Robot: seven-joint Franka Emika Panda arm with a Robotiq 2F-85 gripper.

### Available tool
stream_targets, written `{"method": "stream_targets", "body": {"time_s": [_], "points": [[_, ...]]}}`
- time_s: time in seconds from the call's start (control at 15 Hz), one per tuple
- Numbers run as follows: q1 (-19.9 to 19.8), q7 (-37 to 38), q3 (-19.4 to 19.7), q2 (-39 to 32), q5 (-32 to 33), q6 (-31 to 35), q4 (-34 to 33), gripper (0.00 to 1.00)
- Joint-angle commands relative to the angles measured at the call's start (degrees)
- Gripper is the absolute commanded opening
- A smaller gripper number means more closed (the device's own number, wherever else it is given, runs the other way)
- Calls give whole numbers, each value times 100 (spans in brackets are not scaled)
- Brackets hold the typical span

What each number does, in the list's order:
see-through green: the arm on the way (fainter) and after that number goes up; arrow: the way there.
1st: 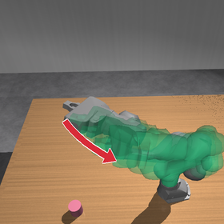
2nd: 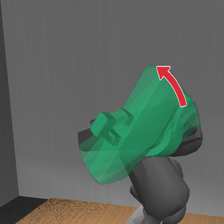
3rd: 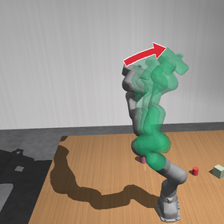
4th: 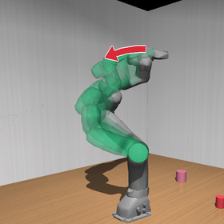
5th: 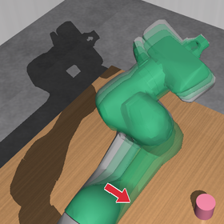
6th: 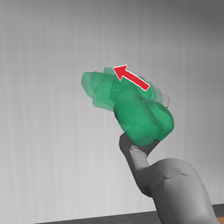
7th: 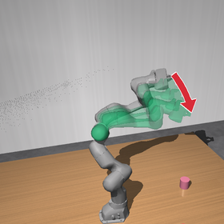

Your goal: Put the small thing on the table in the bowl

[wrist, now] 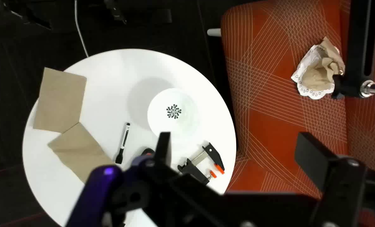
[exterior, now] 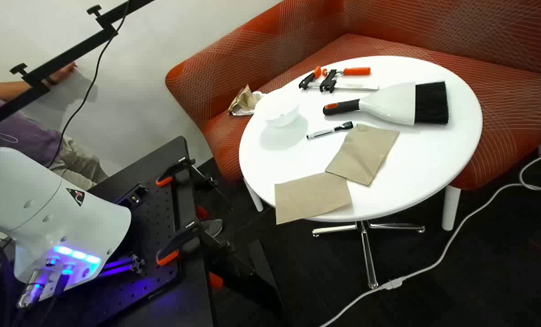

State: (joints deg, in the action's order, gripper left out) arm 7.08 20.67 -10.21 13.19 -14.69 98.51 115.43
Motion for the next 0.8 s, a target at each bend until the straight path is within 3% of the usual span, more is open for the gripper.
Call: {"method": "stream_targets", "body": {"time_s": [0.0, 0.4, 0.73], "points": [[0, 1, 1, -4, 2, -10, -10, 100], [-2, -33, 4, -13, 2, 75, 16, 100], [-147, 282, 16, -278, 318, 1005, 252, 100]]}}
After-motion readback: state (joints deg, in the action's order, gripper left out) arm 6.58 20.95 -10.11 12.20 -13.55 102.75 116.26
